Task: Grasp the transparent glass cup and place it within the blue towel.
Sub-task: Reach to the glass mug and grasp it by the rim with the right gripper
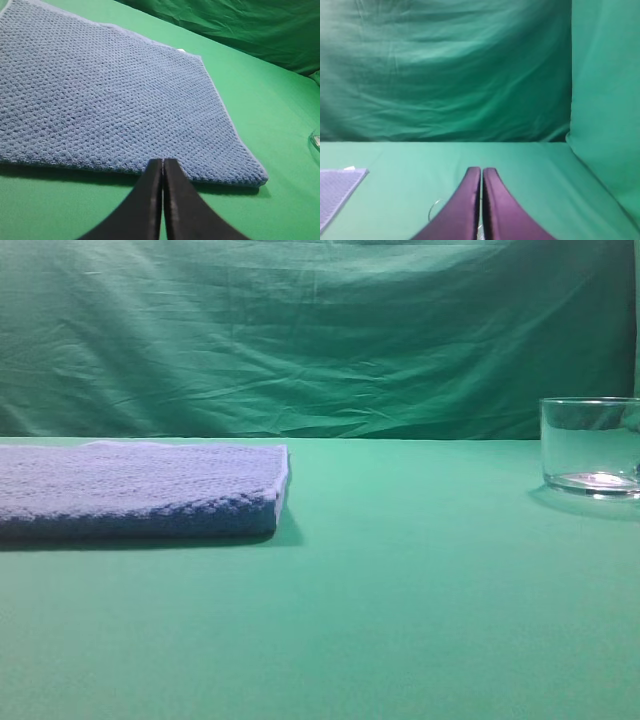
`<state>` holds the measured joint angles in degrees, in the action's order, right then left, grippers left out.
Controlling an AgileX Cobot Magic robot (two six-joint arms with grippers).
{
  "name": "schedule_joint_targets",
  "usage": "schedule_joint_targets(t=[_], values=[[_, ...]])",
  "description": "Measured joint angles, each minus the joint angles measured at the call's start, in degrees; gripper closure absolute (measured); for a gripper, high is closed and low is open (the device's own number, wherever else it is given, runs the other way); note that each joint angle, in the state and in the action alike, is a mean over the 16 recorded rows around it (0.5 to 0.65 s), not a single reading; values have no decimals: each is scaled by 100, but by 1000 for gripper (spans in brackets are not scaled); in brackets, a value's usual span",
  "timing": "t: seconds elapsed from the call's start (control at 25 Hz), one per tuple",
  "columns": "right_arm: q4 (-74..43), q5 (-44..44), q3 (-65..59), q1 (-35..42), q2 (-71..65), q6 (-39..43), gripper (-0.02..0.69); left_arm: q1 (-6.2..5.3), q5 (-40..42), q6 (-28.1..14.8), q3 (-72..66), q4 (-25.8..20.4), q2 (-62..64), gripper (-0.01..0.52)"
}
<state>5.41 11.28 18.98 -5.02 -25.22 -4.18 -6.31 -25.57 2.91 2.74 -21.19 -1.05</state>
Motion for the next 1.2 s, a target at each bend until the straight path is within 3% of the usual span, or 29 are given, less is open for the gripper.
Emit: schedule_joint_targets(t=[0.36, 0.72, 0.88, 1.2], values=[[-2, 1618, 1319, 0, -2418, -87, 665, 0, 0, 0, 0, 0, 0, 514], [-7, 2781, 2186, -106, -3991, -507, 641, 0, 0, 0, 0, 0, 0, 514], [-13, 2997, 2499, -219, -4572, -805, 541, 0, 0, 0, 0, 0, 0, 514], [-46, 2984, 3087, -426, -5721, -1221, 227, 0, 0, 0, 0, 0, 0, 514]])
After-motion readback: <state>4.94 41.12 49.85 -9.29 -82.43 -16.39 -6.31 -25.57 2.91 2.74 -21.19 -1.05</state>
